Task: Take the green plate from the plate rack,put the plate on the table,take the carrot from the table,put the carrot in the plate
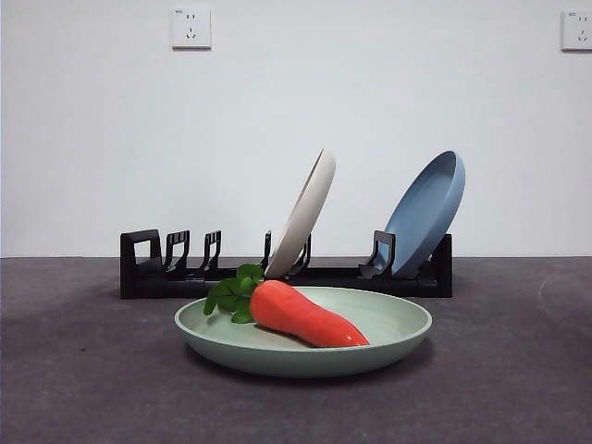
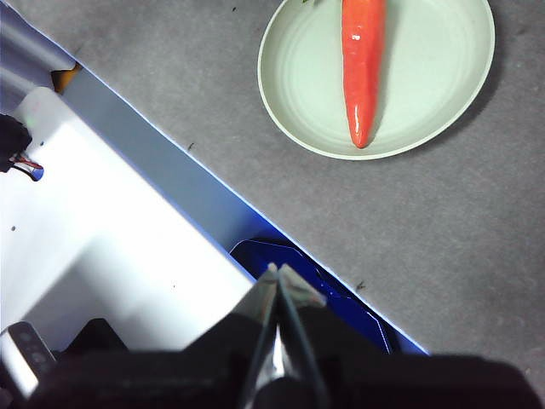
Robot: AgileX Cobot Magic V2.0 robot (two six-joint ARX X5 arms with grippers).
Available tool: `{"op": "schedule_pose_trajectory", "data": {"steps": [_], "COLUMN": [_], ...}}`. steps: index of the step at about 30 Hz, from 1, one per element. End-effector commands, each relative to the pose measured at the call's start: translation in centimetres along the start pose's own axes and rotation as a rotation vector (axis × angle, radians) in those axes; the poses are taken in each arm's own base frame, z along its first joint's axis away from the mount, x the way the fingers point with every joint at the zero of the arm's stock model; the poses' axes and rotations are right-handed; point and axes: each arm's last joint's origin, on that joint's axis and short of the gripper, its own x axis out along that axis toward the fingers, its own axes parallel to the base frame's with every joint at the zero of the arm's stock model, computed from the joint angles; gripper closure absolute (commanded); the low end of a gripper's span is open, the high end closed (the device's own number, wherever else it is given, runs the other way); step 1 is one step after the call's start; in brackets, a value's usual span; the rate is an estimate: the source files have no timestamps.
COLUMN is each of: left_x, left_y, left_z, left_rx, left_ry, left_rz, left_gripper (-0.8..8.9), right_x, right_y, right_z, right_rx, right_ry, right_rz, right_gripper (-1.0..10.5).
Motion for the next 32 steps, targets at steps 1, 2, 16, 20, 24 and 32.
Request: {"op": "schedule_pose_trajectory", "data": {"steps": [1, 2, 16, 20, 24, 32], "left_x": [-1.3, -1.6, -4.4, -4.7, -4.9, -5.3], "left_y": [0.6, 0.6, -1.2, -1.8, -2.1, -2.6], "left_z": [-1.8, -2.5, -19.2, -22.6, -25.0, -28.0], "left_rx": [0.069, 0.080, 0.035, -0.016, -0.057, -0.115], "left_ry": [-0.016, -0.022, 0.102, 0.154, 0.182, 0.216], "left_rz": [0.122, 0.155, 0.380, 0.393, 0.416, 0.474], "left_gripper": [8.16, 8.16, 8.16, 8.16, 8.16, 8.16], "right_x": [0.1, 0.1, 0.1, 0.1, 0.1, 0.1], "right_y": [0.0, 0.0, 0.0, 0.0, 0.0, 0.0], "right_z": [0.0, 0.0, 0.0, 0.0, 0.0, 0.0], "right_rx": [0.001, 0.001, 0.001, 0.001, 0.001, 0.001], "right_ry": [0.000, -0.001, 0.000, 0.000, 0.000, 0.000], "right_rz": [0.000, 0.000, 0.000, 0.000, 0.000, 0.000], "right_gripper": [9.5, 9.5, 9.5, 9.5, 9.5, 9.5]}}
